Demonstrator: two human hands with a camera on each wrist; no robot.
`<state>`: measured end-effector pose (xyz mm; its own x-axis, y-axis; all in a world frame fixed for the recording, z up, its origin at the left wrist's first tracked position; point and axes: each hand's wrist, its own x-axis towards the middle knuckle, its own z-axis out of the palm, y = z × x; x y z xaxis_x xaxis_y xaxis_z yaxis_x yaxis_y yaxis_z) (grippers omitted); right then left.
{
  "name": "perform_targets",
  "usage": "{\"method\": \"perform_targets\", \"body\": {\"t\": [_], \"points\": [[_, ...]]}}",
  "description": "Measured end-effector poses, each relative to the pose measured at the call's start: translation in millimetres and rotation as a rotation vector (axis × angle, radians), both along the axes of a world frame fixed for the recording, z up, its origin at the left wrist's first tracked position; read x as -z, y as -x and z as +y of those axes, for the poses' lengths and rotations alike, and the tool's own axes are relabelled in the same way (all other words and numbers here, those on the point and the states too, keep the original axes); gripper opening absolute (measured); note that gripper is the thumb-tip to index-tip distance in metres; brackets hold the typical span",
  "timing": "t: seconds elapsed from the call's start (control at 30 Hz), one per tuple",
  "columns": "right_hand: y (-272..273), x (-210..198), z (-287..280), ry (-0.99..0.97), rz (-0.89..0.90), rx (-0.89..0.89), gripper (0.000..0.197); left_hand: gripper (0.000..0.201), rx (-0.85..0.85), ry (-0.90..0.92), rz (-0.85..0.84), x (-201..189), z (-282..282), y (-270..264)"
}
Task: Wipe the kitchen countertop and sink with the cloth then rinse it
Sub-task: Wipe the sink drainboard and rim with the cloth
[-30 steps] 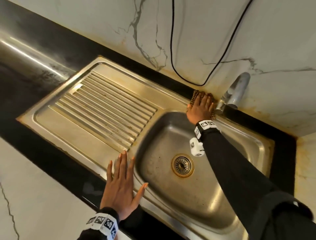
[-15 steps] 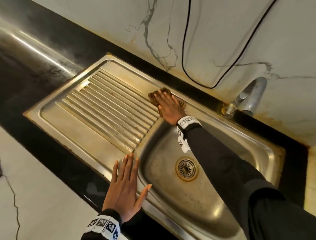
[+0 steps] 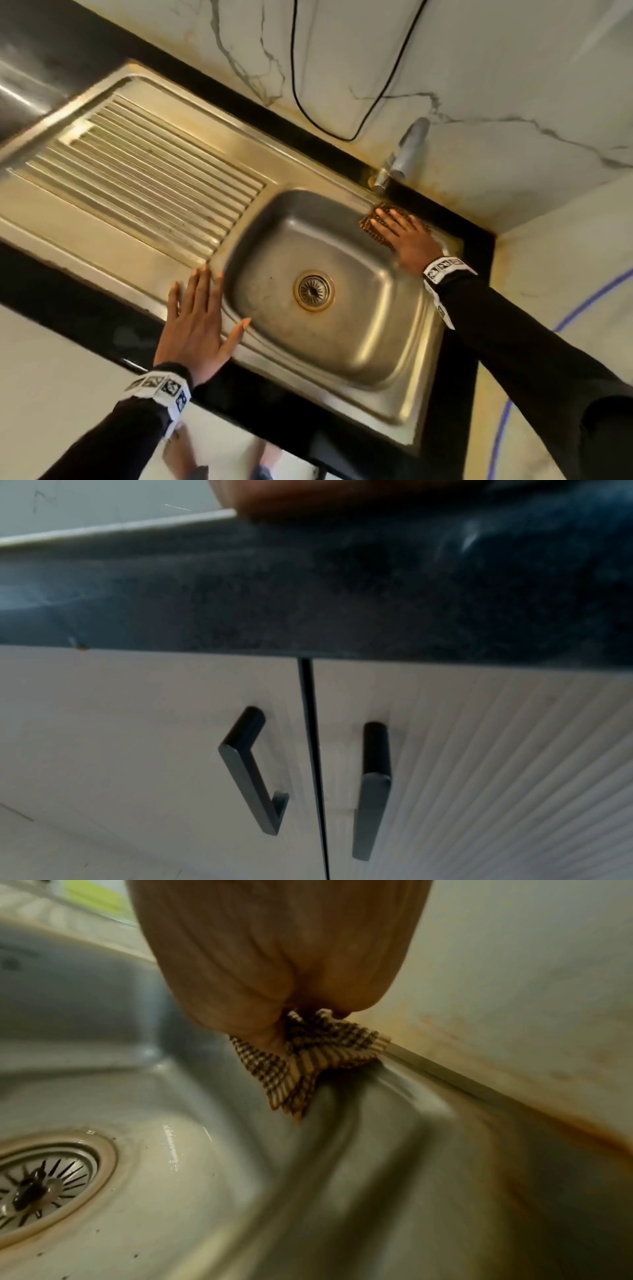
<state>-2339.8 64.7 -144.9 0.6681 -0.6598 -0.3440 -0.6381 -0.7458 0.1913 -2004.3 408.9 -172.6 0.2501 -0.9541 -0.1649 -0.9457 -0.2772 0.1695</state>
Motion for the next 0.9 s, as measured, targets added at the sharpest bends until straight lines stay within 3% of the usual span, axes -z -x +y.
{"method": "perform_targets", "body": {"t": [0.13, 0.23, 0.33, 0.5, 0.6, 0.67, 0.77, 0.9], "points": [[75, -10, 33, -0.141, -0.014, 0.333, 0.092, 0.098, -0.003, 0.023, 0.001, 4, 9, 6], [94, -20, 60, -0.178, -0.047, 0.56, 0.078, 0.099, 0.008, 0.033, 0.013, 6, 5, 6], [90, -29, 109, -0.169, -0.062, 0.625, 0.071, 0.101, 0.0, 0.056, 0.025, 5, -1, 7], [74, -33, 275, -0.085, -0.076, 0.674, 0.059, 0.105, 0.054, 0.06, 0.088, 5, 9, 16], [66, -39, 376, -0.036, -0.206, 0.711, 0.048, 0.11, 0.234, 0.06, 0.077, 5, 17, 12], [68, -39, 415, -0.008, -0.224, 0.724, 0.048, 0.111, 0.366, 0.078, 0.106, 1, 18, 8], [66, -25, 422, 0.024, -0.287, 0.855, 0.051, 0.103, 0.434, 0.14, 0.178, -6, 22, -14], [4, -10, 406, 0.07, -0.386, 0.966, 0.063, 0.087, 0.355, 0.207, 0.108, -2, 30, -73]]}}
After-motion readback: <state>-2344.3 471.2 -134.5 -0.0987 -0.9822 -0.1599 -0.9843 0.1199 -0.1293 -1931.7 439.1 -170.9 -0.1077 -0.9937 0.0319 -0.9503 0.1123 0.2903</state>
